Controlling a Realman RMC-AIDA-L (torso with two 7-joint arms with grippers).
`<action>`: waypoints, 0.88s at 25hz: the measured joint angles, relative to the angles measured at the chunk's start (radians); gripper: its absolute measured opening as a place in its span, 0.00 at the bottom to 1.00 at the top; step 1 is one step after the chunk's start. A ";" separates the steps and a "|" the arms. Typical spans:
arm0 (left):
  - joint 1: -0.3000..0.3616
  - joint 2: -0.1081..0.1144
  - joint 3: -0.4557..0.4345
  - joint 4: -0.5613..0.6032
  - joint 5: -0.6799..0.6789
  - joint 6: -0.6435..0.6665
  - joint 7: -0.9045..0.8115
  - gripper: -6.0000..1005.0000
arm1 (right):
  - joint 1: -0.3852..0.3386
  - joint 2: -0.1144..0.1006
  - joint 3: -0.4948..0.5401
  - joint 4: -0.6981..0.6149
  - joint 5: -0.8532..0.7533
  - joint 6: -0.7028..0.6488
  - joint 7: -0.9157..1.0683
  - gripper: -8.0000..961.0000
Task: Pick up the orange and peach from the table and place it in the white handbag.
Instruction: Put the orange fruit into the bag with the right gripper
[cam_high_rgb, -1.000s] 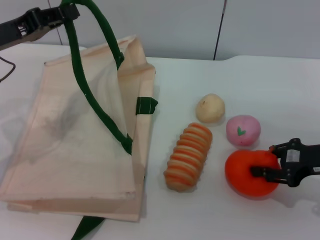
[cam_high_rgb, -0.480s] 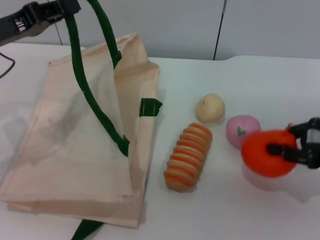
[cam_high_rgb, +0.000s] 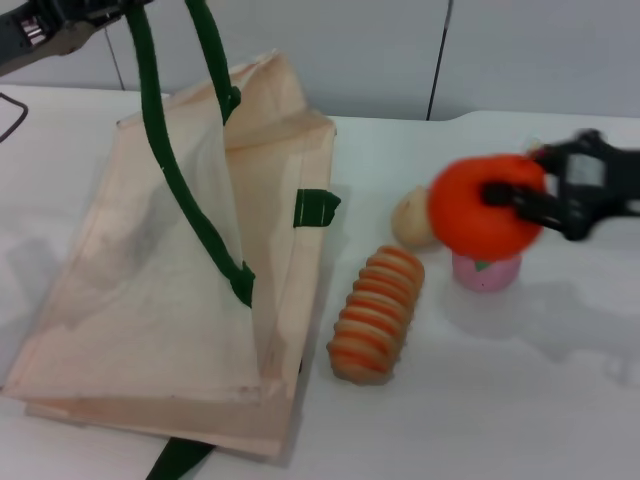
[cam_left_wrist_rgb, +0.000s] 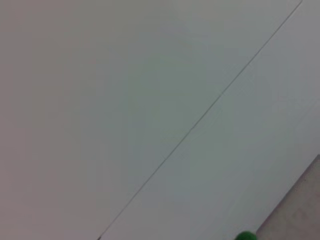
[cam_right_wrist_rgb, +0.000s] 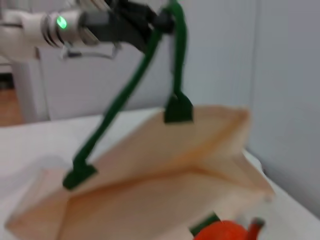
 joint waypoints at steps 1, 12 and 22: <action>-0.001 0.000 0.001 0.000 -0.001 -0.001 0.000 0.13 | 0.000 0.000 0.000 0.000 0.000 0.000 0.000 0.22; -0.039 -0.007 0.012 -0.002 0.007 0.004 0.000 0.12 | 0.177 -0.001 -0.090 0.302 -0.003 0.282 -0.029 0.15; -0.077 -0.019 0.013 -0.005 0.032 0.014 0.004 0.12 | 0.305 0.003 -0.194 0.531 -0.005 0.584 -0.044 0.09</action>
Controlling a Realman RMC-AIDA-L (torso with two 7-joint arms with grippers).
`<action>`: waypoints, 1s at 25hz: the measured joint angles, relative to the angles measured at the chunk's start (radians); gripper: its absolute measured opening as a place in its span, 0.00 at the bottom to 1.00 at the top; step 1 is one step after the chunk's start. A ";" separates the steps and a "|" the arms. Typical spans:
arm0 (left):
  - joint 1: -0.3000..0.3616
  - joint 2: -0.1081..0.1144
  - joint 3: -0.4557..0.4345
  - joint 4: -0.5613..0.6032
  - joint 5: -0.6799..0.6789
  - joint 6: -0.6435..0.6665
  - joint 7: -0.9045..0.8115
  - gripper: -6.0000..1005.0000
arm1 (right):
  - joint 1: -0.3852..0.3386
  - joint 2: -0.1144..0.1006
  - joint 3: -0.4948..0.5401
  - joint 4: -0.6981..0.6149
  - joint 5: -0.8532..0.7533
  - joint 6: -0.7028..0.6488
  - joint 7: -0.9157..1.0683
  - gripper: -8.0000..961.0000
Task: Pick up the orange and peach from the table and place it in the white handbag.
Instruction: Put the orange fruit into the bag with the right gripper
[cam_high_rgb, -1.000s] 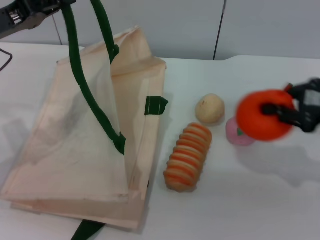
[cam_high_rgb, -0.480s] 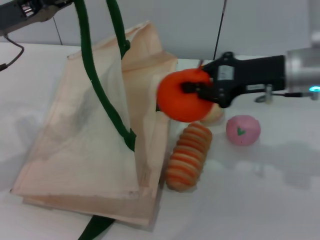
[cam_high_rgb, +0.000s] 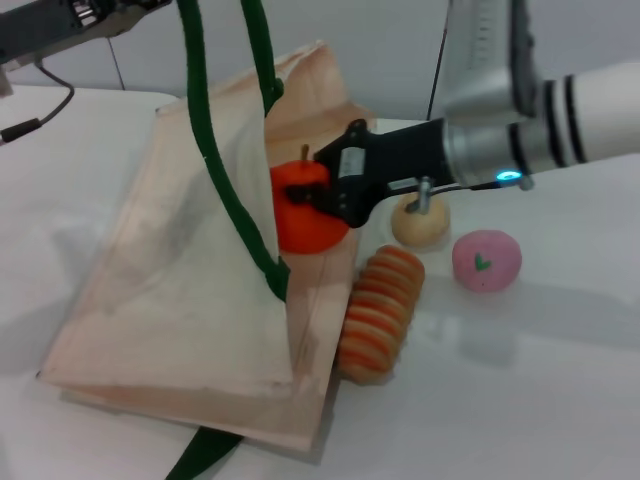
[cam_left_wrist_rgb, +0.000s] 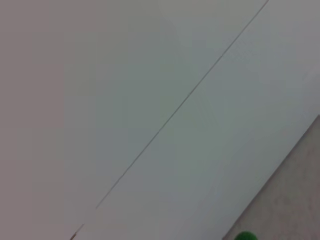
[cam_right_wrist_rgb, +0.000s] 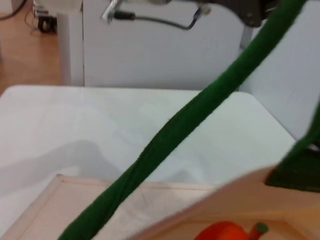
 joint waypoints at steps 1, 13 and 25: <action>-0.004 0.000 0.000 0.000 0.002 0.002 0.000 0.12 | 0.010 0.000 -0.006 0.015 0.000 0.020 -0.003 0.08; -0.030 -0.003 0.000 -0.013 0.006 0.014 0.000 0.12 | 0.104 0.007 -0.013 0.141 -0.004 0.159 -0.069 0.07; -0.056 -0.003 0.000 -0.023 0.014 0.020 0.001 0.12 | 0.146 0.015 0.018 0.258 -0.006 0.462 -0.195 0.07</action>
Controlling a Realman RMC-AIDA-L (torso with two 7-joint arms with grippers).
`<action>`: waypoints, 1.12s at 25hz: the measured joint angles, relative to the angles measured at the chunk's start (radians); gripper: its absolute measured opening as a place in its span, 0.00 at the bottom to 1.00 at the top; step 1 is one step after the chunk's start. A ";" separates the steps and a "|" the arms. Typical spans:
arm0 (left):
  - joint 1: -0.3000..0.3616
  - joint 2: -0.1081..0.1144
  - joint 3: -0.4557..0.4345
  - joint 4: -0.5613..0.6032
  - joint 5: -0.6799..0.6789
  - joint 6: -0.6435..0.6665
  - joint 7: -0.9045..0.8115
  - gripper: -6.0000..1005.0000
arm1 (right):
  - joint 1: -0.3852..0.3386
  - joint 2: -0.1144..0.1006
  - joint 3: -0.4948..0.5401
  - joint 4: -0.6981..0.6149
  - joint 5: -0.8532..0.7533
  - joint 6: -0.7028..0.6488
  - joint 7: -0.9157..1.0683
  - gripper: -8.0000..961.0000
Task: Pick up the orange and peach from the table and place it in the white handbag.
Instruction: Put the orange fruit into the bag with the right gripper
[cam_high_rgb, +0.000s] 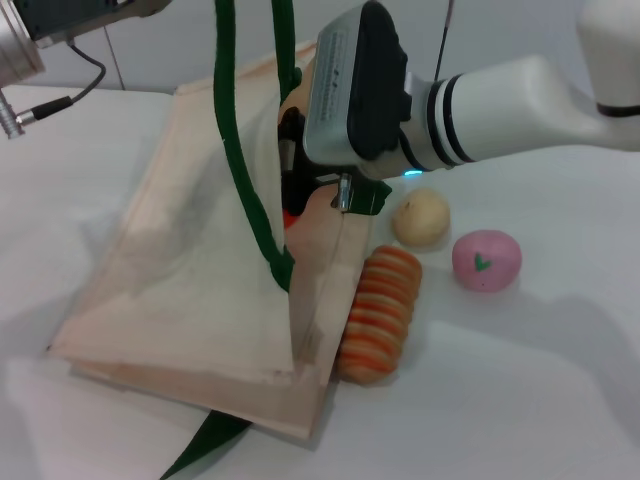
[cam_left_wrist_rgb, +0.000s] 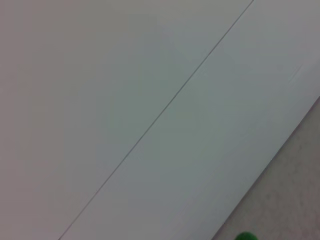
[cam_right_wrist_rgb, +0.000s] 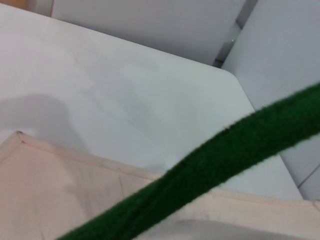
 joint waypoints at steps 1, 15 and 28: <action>-0.001 0.000 0.000 0.000 0.001 0.001 0.000 0.12 | -0.003 0.000 0.013 0.003 0.000 0.001 -0.022 0.07; 0.027 0.001 -0.002 -0.001 0.001 0.039 0.001 0.12 | -0.045 -0.003 0.132 0.064 -0.002 0.052 -0.160 0.19; 0.064 0.007 -0.010 -0.001 0.001 0.062 0.002 0.12 | -0.102 -0.020 0.138 0.066 -0.004 -0.017 -0.145 0.60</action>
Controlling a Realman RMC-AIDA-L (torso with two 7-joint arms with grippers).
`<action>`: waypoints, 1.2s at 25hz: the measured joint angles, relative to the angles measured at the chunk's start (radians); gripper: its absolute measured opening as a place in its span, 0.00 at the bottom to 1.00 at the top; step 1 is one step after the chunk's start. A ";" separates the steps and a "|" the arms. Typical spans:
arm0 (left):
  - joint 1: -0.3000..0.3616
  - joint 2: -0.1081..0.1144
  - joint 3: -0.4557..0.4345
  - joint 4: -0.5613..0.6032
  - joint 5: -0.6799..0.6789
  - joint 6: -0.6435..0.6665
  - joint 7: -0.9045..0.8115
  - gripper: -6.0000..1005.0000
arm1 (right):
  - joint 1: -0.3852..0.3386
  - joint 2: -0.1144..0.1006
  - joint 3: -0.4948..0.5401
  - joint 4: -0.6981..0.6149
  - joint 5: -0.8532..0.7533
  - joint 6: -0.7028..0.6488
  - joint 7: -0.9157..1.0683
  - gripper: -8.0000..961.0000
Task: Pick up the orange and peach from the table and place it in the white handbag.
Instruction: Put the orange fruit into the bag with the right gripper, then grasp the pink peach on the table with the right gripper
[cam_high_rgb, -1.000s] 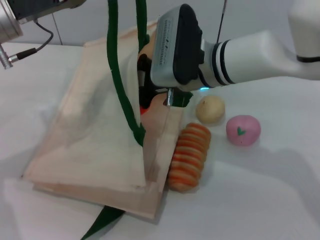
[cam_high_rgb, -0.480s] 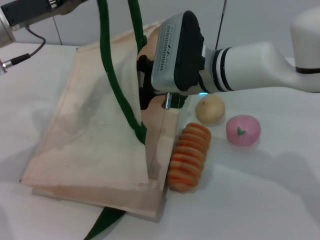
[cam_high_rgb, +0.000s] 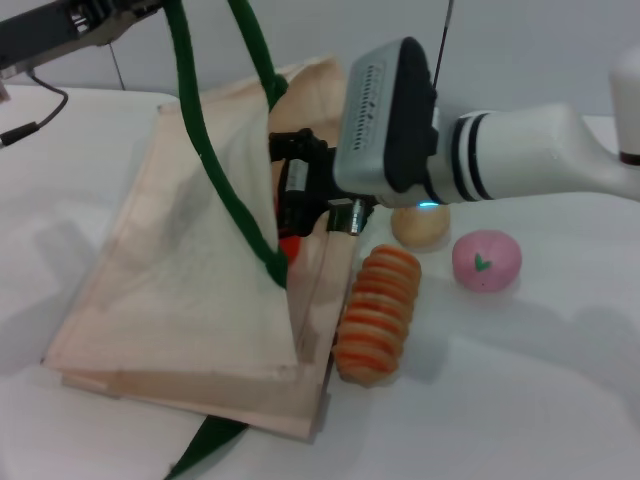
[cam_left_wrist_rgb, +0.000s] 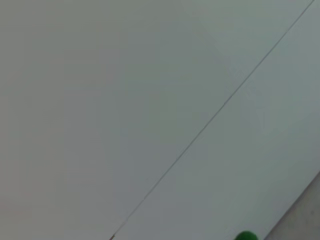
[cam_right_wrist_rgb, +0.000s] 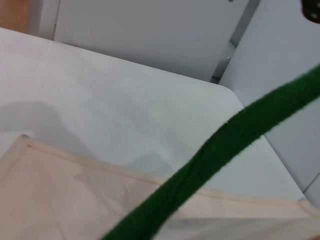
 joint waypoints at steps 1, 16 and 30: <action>0.009 0.001 -0.001 0.000 0.000 0.001 0.000 0.12 | -0.006 -0.001 0.000 -0.007 0.000 -0.008 0.006 0.63; 0.025 0.004 -0.001 0.001 -0.006 0.015 0.004 0.13 | -0.218 -0.002 -0.007 -0.456 0.008 -0.479 0.266 0.91; 0.039 0.012 -0.004 0.001 -0.015 0.015 0.001 0.13 | -0.348 -0.003 -0.093 -0.640 -0.096 -0.537 0.498 0.87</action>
